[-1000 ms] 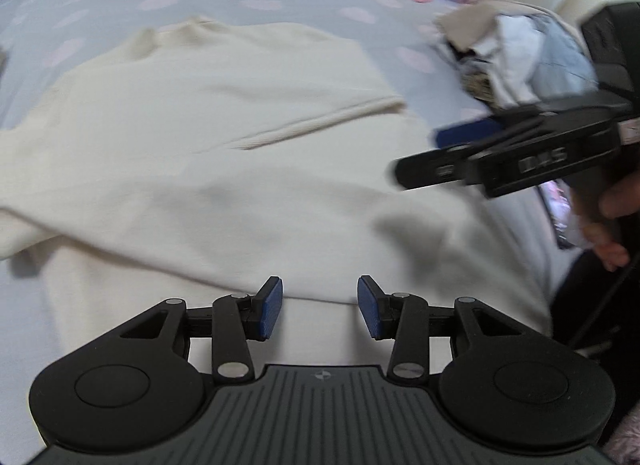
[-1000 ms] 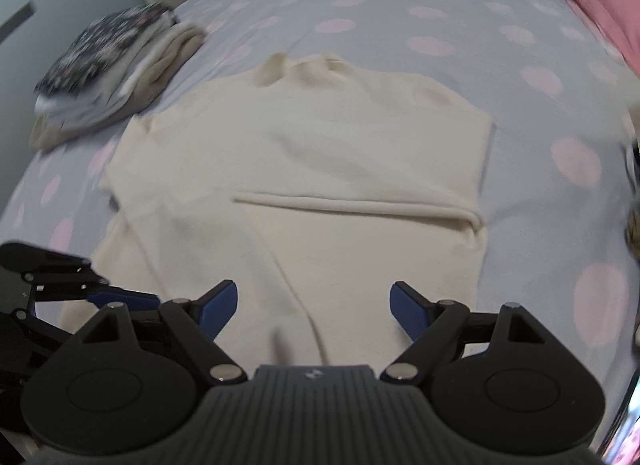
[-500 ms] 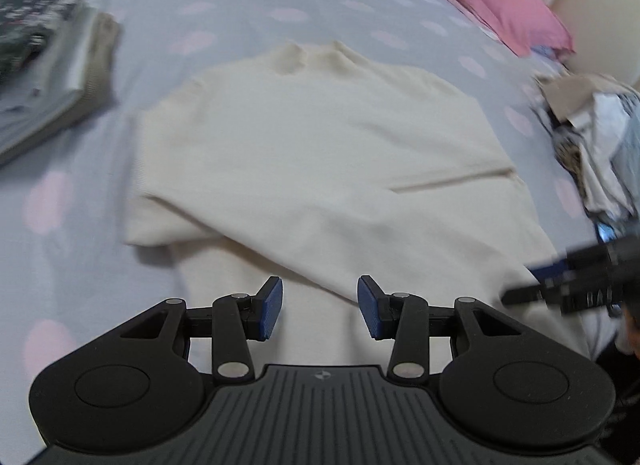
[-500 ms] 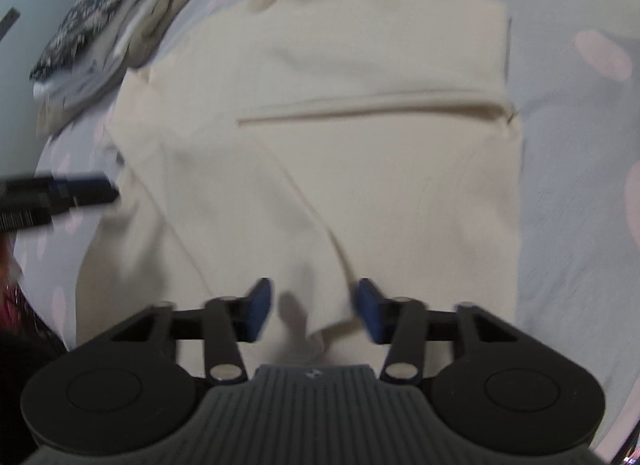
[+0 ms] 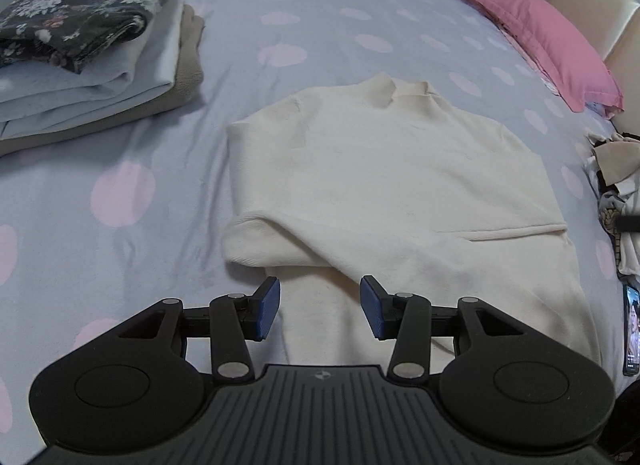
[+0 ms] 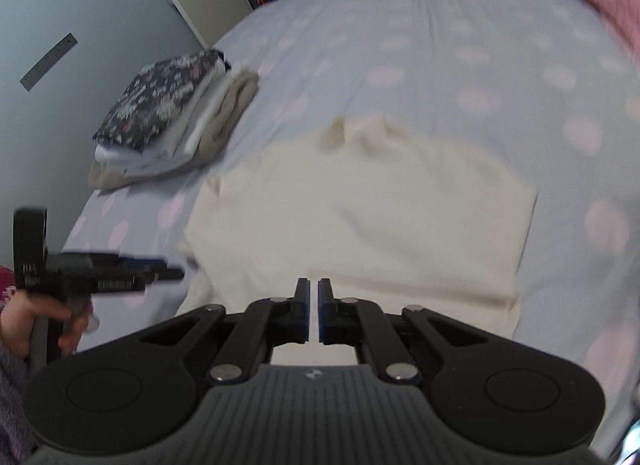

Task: Fold clothes

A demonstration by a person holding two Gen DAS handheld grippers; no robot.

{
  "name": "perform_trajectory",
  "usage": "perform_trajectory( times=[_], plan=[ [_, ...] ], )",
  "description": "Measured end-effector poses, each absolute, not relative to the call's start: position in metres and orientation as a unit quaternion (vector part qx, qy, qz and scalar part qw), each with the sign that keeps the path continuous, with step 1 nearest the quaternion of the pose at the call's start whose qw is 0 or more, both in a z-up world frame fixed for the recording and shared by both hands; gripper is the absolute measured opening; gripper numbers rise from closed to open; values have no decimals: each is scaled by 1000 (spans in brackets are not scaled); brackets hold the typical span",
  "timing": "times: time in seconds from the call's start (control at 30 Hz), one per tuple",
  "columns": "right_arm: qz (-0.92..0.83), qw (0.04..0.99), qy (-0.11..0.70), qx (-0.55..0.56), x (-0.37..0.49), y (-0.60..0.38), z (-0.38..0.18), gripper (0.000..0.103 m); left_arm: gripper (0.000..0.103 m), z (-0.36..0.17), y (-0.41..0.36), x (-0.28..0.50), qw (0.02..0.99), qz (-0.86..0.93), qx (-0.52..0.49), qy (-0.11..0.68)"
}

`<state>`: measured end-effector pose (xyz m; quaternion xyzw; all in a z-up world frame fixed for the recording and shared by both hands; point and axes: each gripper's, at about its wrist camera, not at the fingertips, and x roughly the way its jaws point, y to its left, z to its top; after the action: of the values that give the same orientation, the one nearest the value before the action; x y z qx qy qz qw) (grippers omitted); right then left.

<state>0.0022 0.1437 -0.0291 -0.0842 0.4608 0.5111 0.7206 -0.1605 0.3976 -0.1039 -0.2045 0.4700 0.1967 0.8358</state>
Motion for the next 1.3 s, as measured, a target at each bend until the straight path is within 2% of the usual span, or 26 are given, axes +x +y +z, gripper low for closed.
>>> perform_trajectory(
  times=[0.1, 0.13, 0.17, 0.2, 0.47, 0.57, 0.6, 0.67, 0.87, 1.3],
  plan=[
    [498, 722, 470, -99, 4, 147, -35, 20, 42, -102, 398, -163, 836, 196, -205, 469],
    [493, 721, 477, -104, 4, 147, -40, 26, 42, -102, 397, -163, 837, 196, -205, 469],
    [487, 719, 484, -108, 4, 145, -48, 41, 42, -102, 398, -164, 837, 195, -205, 469],
    [481, 717, 493, -111, 3, 141, -57, 47, 42, -102, 398, -164, 837, 195, -205, 469],
    [412, 704, 566, -122, 2, 104, -137, 47, 42, -99, 400, -166, 837, 192, -221, 461],
    [408, 692, 586, -102, -4, 98, -155, 45, 42, -97, 402, -168, 837, 198, -227, 457],
    [412, 691, 587, -97, -7, 98, -156, 35, 42, -96, 403, -169, 836, 201, -229, 455],
    [425, 688, 582, -89, -13, 100, -153, 7, 42, -95, 407, -172, 834, 210, -236, 451],
    [463, 701, 536, -86, -19, 119, -95, 7, 42, -92, 422, -183, 829, 233, -257, 438],
    [548, 752, 351, -105, -7, 238, 127, 7, 42, -114, 433, -186, 812, 253, -239, 469]
  ],
)
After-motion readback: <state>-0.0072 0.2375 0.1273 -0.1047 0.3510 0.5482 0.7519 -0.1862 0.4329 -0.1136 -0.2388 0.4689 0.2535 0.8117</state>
